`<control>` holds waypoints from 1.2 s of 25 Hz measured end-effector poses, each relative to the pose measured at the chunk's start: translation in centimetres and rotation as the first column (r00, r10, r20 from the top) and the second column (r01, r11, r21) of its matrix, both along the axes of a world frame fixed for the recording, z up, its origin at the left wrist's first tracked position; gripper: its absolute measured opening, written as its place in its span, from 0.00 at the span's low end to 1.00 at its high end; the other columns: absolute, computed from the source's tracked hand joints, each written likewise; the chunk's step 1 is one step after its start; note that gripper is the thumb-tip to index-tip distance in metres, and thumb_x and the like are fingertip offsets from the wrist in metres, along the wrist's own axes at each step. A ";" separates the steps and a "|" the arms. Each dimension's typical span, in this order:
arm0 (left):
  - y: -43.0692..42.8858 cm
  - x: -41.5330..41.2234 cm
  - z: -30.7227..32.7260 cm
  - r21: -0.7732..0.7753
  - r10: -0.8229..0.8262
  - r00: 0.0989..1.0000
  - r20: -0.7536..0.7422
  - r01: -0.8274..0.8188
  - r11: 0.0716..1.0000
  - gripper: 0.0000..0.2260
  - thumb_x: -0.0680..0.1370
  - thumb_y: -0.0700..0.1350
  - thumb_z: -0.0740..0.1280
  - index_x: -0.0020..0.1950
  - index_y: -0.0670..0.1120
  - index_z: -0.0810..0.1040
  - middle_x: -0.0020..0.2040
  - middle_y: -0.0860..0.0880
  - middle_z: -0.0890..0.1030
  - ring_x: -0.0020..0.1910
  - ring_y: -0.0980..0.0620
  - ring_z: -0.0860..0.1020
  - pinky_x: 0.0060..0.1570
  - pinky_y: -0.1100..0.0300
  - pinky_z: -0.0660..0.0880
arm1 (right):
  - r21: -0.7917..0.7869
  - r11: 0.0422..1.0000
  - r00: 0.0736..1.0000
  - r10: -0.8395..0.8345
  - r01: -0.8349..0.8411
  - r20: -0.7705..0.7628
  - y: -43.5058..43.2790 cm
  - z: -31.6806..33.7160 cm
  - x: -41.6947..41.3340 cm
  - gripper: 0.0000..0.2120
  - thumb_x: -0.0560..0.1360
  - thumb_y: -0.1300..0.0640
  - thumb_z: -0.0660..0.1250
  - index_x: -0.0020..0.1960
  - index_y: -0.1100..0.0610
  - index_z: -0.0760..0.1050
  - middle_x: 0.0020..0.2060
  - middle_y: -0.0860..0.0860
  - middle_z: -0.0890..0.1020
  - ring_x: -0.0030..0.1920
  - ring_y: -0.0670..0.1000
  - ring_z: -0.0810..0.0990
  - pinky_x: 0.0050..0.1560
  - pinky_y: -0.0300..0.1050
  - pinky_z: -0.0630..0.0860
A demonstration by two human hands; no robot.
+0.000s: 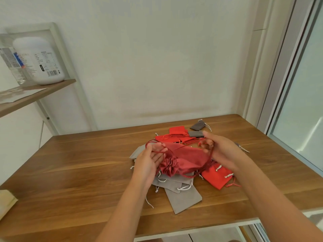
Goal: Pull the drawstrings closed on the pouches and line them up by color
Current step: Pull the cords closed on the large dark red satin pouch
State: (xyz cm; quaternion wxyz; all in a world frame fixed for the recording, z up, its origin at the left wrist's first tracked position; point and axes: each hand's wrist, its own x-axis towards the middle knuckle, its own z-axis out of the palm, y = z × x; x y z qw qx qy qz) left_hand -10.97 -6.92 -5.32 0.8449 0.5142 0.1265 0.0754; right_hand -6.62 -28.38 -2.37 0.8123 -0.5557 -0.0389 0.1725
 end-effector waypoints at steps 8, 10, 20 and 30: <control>1.4 0.1 0.7 -0.484 0.118 0.984 -0.130 -0.167 0.859 0.20 0.85 0.45 0.50 0.33 0.46 0.63 0.21 0.52 0.63 0.20 0.56 0.63 0.21 0.66 0.64 | 0.506 0.855 0.955 0.047 0.112 -0.292 0.8 -1.0 -1.2 0.25 0.78 0.54 0.59 0.23 0.56 0.63 0.20 0.48 0.59 0.19 0.45 0.58 0.18 0.36 0.60; 1.8 -0.4 0.5 -0.366 0.054 0.987 -0.151 -0.106 0.925 0.20 0.84 0.45 0.50 0.32 0.47 0.62 0.19 0.54 0.59 0.15 0.58 0.58 0.16 0.66 0.54 | 0.317 0.942 0.965 -0.023 0.108 -0.260 -0.4 -1.0 -1.0 0.27 0.80 0.54 0.58 0.23 0.55 0.62 0.20 0.48 0.58 0.18 0.45 0.56 0.18 0.36 0.57; 4.2 -2.2 1.4 0.269 0.030 0.974 -0.224 0.032 0.962 0.10 0.81 0.38 0.59 0.41 0.40 0.74 0.29 0.46 0.73 0.30 0.50 0.74 0.27 0.63 0.77 | -0.800 0.535 0.945 0.009 0.273 0.328 -3.4 -0.5 -4.2 0.19 0.77 0.49 0.66 0.33 0.60 0.71 0.30 0.52 0.74 0.28 0.43 0.73 0.34 0.39 0.68; 6.0 -5.1 1.8 0.993 -0.054 0.997 -0.062 0.067 0.098 0.18 0.73 0.38 0.70 0.61 0.51 0.77 0.59 0.55 0.76 0.55 0.58 0.72 0.53 0.66 0.66 | -0.672 0.445 0.661 0.209 0.592 0.721 -0.1 0.4 -5.4 0.10 0.72 0.60 0.71 0.51 0.51 0.76 0.49 0.43 0.77 0.52 0.45 0.75 0.52 0.40 0.70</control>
